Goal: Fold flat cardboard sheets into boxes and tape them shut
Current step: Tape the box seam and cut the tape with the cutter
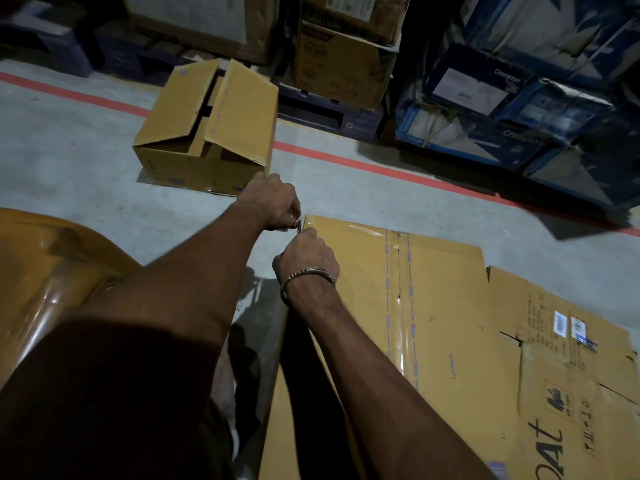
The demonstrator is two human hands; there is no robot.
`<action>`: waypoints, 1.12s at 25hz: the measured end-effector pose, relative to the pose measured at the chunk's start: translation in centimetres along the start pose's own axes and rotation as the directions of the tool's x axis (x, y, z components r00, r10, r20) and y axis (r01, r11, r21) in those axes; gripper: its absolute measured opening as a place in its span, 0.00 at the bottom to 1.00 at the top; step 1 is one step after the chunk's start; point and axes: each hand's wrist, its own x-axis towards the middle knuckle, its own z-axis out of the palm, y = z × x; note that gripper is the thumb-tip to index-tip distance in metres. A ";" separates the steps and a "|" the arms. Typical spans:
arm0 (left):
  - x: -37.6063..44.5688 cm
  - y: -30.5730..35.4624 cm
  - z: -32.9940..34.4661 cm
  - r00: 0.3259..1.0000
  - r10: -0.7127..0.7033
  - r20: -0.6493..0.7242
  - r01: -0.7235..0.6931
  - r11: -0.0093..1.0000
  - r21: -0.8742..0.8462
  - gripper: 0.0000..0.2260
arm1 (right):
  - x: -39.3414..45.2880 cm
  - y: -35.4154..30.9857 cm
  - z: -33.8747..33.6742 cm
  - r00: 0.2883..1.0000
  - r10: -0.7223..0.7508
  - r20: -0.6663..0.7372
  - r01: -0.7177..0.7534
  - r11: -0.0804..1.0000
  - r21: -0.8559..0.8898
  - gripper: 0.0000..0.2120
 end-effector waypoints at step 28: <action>-0.2 -0.2 0.2 1.000 -0.002 -0.006 0.002 0.999 -0.038 0.10 | -0.2 -0.2 -0.1 0.997 0.037 0.063 -0.044 0.993 0.112 0.22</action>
